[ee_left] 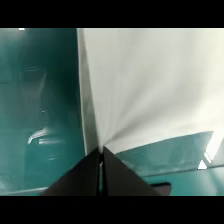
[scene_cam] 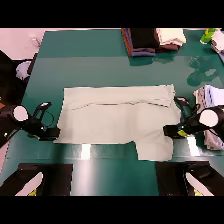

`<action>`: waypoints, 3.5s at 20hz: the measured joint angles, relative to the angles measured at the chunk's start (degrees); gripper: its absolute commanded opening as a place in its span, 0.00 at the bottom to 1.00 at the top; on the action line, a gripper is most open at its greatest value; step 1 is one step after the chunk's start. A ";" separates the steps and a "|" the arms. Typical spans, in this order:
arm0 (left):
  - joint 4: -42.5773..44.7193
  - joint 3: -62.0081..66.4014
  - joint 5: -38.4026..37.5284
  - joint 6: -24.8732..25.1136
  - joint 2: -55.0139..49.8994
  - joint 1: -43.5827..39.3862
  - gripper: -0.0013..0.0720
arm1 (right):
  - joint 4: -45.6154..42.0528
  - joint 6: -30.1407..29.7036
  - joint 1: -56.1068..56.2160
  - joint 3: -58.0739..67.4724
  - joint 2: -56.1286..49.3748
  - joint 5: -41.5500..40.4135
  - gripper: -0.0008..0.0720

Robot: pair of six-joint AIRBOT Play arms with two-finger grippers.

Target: Fold the shirts.

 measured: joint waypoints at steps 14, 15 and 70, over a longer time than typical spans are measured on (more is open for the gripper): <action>-2.10 -6.99 4.98 -1.60 1.68 0.00 0.70 | -1.60 -0.63 -0.07 0.20 -0.37 1.70 0.04; -2.80 -7.28 5.75 -1.66 1.60 0.00 0.70 | -1.57 -0.70 -0.07 0.20 -0.57 1.42 0.04; -5.75 47.95 8.72 1.70 -37.70 -0.09 0.06 | 2.73 -19.30 -22.38 52.81 -49.51 -2.75 0.99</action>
